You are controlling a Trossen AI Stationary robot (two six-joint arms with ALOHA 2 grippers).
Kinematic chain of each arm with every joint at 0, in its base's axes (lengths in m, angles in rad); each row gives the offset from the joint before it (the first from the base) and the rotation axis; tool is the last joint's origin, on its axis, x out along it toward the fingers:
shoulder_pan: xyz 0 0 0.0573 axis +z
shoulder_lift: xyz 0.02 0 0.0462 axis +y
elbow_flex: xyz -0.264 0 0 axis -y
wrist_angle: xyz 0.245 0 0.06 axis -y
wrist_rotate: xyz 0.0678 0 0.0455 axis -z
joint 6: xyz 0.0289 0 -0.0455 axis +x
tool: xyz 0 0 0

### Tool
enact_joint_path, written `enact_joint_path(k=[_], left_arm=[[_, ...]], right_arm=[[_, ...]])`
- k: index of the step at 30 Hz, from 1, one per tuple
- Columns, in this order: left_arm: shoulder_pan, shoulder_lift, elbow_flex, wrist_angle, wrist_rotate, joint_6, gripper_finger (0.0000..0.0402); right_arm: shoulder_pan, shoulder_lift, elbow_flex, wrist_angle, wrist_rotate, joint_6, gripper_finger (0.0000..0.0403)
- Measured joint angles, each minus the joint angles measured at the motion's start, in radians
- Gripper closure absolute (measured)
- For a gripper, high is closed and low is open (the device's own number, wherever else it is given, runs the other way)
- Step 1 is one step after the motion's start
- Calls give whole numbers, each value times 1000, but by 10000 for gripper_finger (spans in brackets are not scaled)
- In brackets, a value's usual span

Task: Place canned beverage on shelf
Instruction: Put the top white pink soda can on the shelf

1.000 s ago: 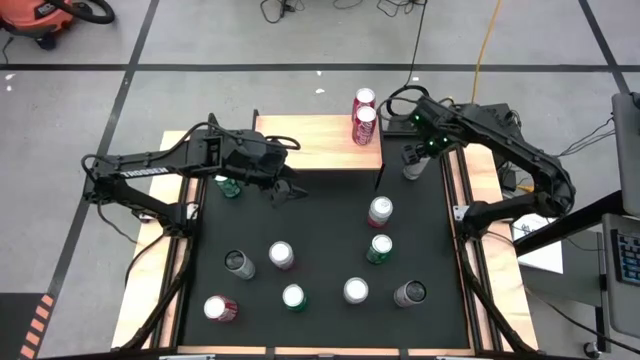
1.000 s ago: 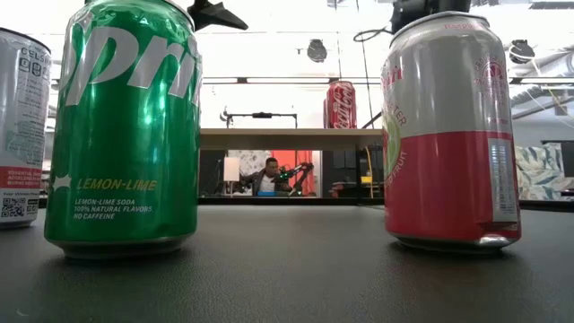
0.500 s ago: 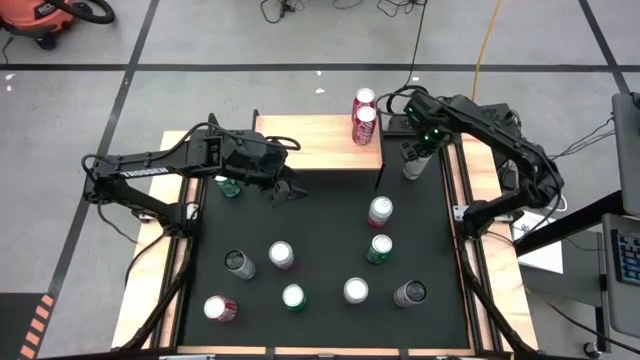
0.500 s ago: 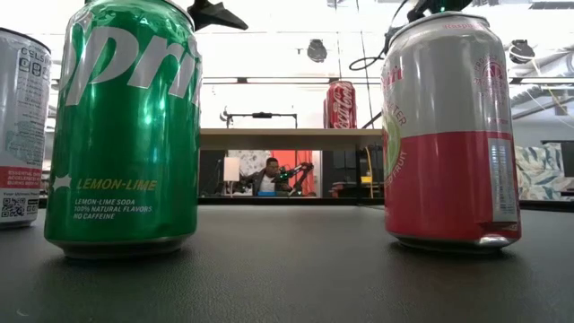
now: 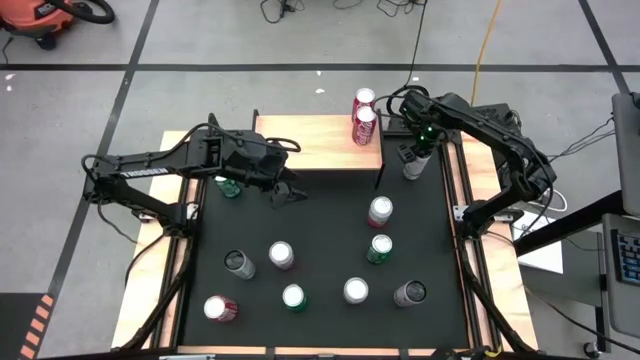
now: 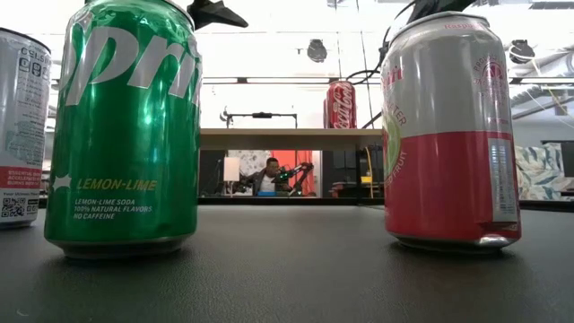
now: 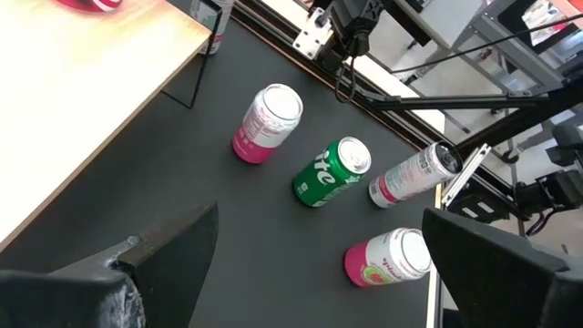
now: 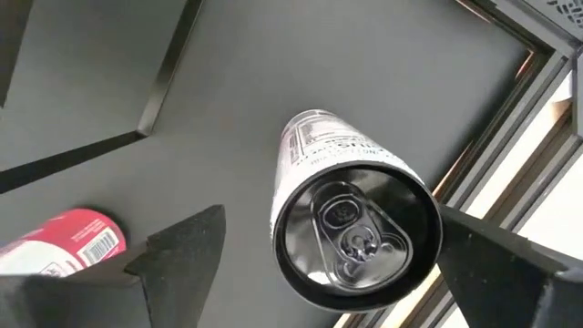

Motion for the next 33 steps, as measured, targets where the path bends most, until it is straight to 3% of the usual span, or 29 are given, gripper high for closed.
enact_joint_path(k=[21,33], left_arm=[[0,0,1,0,0,27,15],[0,0,1,0,0,26,15]], right_arm=[[-57,0,0,9,-25,-41,47],[-57,0,-57,32,-46,-45,95]])
